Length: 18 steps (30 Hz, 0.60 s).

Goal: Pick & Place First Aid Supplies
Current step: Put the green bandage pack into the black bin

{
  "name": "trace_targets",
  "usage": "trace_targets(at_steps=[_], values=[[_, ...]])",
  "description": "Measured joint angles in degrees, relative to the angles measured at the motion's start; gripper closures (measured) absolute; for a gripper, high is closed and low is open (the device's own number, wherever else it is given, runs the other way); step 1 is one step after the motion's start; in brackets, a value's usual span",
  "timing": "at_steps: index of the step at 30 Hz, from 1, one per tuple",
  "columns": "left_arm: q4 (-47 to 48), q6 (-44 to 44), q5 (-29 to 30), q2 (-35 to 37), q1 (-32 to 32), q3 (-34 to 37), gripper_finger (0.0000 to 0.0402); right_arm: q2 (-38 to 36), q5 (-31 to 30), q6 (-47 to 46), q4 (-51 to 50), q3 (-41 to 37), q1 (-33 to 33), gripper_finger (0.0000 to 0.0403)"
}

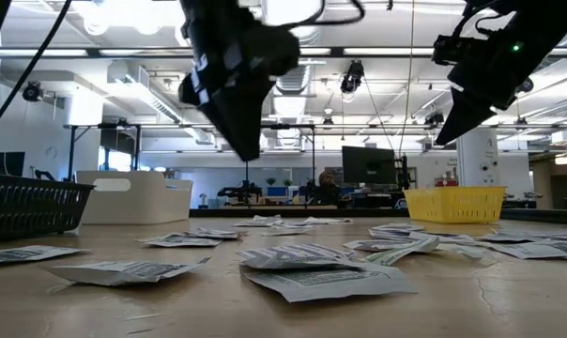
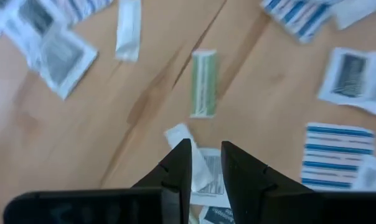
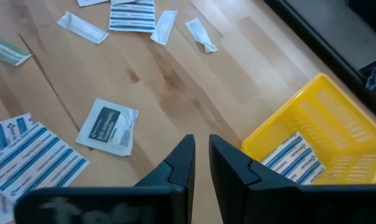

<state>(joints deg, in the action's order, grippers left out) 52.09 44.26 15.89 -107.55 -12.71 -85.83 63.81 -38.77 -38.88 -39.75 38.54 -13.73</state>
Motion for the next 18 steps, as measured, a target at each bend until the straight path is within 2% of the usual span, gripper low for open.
trace_targets(at_steps=[6, 12, 18], values=[[-3.05, 5.13, 0.75, 0.0, -0.27, 4.22, 0.0321, 0.0, -0.46, 0.14, -0.05, -0.04, 0.01, 0.0359], [-8.19, 5.44, 0.66, -0.02, -0.66, 5.78, 0.0321, 0.0, -0.46, 0.08, -0.04, -0.05, 0.01, 0.036], [-9.02, 5.09, 0.48, -1.43, -0.63, 6.41, 0.0321, 0.0, -0.46, 0.02, 0.28, -0.07, 0.01, 0.036]])
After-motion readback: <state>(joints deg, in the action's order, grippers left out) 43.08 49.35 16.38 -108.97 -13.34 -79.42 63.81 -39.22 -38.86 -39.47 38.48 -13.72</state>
